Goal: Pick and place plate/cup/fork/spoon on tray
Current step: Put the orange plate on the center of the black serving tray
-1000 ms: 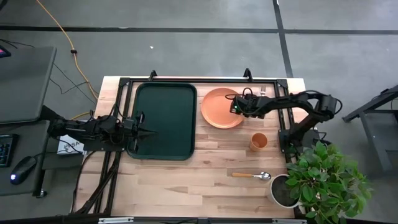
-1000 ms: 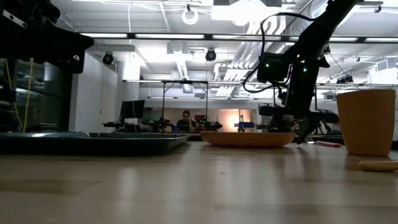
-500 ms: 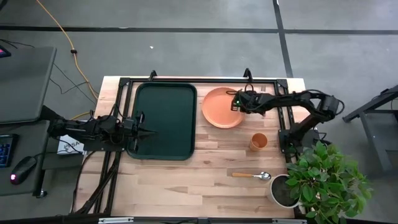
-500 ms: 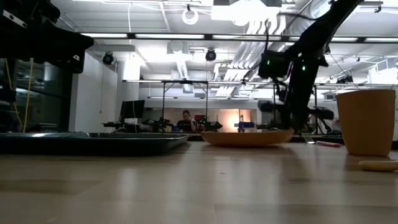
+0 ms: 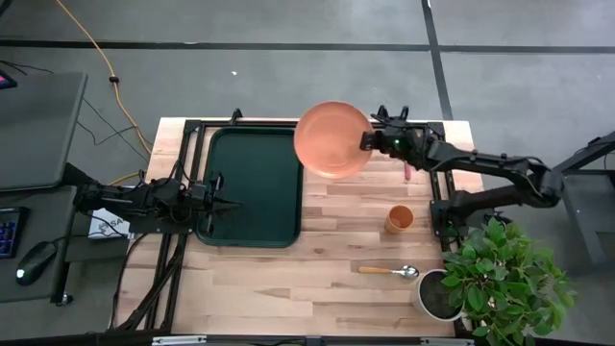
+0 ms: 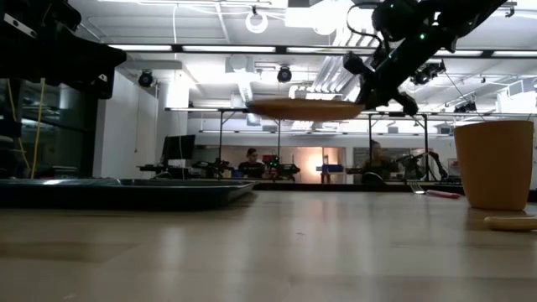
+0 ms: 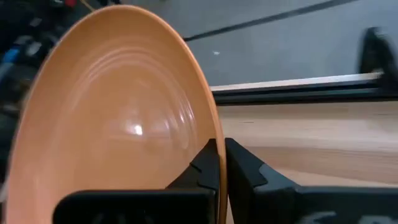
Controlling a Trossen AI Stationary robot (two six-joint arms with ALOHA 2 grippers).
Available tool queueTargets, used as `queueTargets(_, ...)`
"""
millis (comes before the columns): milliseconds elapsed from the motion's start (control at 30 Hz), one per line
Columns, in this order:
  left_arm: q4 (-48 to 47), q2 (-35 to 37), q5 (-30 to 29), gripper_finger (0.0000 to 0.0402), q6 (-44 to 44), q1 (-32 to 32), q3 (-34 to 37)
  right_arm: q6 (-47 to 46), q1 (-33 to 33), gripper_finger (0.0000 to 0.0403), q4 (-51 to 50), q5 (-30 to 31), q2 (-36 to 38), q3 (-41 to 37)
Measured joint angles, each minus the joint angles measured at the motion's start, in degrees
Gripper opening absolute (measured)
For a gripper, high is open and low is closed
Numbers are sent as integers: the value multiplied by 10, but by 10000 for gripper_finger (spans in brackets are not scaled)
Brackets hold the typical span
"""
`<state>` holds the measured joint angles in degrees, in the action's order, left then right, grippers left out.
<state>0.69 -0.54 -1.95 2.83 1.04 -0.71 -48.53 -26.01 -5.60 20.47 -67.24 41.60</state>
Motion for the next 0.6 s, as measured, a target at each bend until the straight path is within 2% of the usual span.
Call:
queueTargets(200,0,0,0,3,0,0,0,-39,74,1,34,-4,-106,24)
queueTargets(300,0,0,0,3,0,0,0,-26,101,1,17,-18,-190,100)
queueTargets(400,0,0,0,3,0,0,0,25,121,1,-8,-30,-279,202)
queueTargets(600,0,0,0,3,0,0,0,99,114,0,-87,-83,-441,391)
